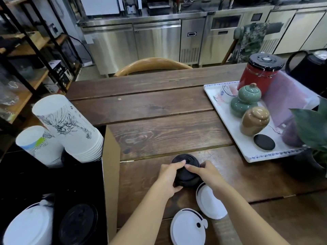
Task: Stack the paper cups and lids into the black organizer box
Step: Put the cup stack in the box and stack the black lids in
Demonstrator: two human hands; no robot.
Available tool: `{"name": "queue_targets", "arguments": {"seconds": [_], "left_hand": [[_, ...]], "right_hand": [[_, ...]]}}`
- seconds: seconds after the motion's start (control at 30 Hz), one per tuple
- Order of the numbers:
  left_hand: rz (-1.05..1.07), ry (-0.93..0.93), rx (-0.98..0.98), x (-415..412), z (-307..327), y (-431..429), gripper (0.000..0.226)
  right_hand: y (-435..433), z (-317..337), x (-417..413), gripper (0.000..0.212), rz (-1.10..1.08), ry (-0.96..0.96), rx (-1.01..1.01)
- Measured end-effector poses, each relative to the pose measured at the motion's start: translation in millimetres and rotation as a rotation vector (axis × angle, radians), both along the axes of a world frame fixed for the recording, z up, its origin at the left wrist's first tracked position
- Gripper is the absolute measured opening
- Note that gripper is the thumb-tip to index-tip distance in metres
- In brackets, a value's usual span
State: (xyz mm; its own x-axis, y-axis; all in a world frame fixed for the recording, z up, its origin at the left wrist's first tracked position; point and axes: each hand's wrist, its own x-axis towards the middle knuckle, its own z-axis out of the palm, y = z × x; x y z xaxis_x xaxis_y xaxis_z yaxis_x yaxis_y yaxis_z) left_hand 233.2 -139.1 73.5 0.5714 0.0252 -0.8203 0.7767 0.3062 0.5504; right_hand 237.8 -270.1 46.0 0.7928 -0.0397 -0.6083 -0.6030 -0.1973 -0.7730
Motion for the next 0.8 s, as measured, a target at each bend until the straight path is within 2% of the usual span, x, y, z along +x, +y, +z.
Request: {"name": "queue_targets", "arguments": {"seconds": [0.07, 0.1, 0.17, 0.2, 0.33, 0.6, 0.7, 0.8], "left_hand": [[-0.005, -0.008, 0.008, -3, 0, 4, 0.040], [-0.004, -0.006, 0.001, -4, 0, 6, 0.044], [0.008, 0.004, -0.006, -8, 2, 11, 0.047], [0.024, -0.007, -0.005, -10, 3, 14, 0.044], [0.095, -0.149, 0.015, -16, 9, 24, 0.040], [0.148, -0.436, 0.265, -31, 58, 62, 0.042], [0.185, -0.506, 0.338, -47, 81, 88, 0.040], [0.231, -0.532, 0.328, -67, 98, 117, 0.032]], "right_hand": [[0, 1, -2, 0.071, -0.002, 0.012, 0.042], [1, 1, -3, 0.067, -0.009, 0.003, 0.065], [7, 6, -7, 0.045, -0.048, -0.043, 0.097], [10, 6, -7, 0.040, -0.068, -0.060, 0.107], [26, 18, -7, 0.052, -0.067, -0.155, 0.142], [63, 64, -7, 0.045, -0.007, -0.359, 0.253], [87, 83, -16, 0.054, 0.048, -0.418, 0.306], [114, 98, -24, 0.056, 0.129, -0.448, 0.331]]}}
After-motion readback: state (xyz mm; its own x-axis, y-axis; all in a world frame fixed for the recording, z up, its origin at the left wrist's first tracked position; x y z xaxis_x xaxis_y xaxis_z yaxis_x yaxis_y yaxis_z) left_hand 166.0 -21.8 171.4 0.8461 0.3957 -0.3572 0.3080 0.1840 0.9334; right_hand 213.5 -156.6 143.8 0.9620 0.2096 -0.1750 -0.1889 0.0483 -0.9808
